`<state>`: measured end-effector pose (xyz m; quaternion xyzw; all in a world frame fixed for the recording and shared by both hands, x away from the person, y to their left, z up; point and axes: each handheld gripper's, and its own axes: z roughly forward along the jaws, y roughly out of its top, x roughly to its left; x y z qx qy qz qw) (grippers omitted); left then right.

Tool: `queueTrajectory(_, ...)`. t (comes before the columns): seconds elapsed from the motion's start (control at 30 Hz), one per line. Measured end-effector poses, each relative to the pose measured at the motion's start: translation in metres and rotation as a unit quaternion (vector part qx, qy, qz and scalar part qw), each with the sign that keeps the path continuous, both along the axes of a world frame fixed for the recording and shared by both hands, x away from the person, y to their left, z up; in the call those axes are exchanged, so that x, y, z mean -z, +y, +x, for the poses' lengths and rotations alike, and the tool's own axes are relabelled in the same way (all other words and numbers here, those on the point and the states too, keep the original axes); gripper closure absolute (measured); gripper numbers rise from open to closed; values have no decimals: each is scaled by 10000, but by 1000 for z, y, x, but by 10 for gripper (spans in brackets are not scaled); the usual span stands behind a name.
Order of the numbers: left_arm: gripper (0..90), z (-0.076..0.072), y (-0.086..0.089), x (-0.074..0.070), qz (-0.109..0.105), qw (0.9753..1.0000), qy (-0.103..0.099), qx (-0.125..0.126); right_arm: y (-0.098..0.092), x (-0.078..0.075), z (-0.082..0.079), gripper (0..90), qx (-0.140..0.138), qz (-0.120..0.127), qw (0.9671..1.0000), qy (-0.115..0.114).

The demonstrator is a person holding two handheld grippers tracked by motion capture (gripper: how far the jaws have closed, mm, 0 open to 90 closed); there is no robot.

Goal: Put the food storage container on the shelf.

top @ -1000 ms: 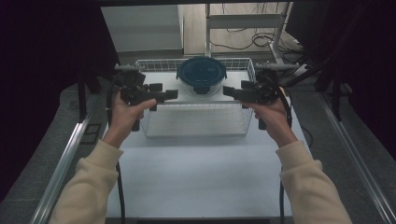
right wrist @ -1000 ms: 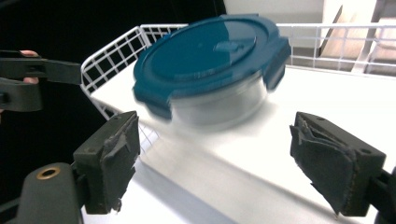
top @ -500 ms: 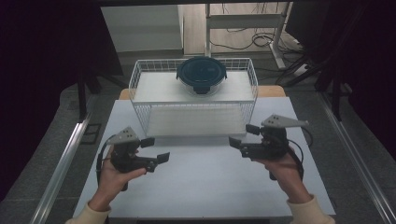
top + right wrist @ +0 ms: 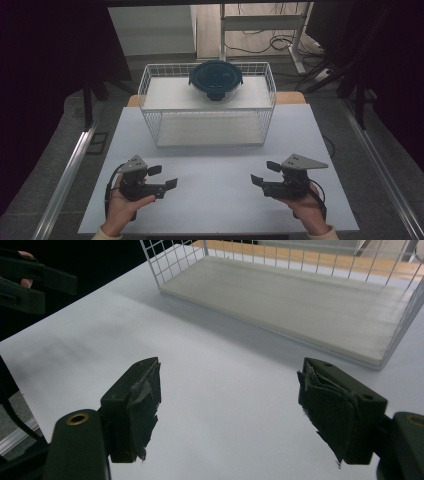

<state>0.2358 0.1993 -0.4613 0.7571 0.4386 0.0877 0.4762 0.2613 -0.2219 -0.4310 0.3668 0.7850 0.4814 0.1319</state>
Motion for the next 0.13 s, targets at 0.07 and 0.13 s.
queueTrajectory(0.07,203,-1,0,0,7,10000,-49,-42,0,-2,-1,244,-12,16,10000,-51)
queueTrajectory(0.13,208,-1,0,1,10,9999,-76,-83,-2,-2,-2,240,2,42,10000,-64)
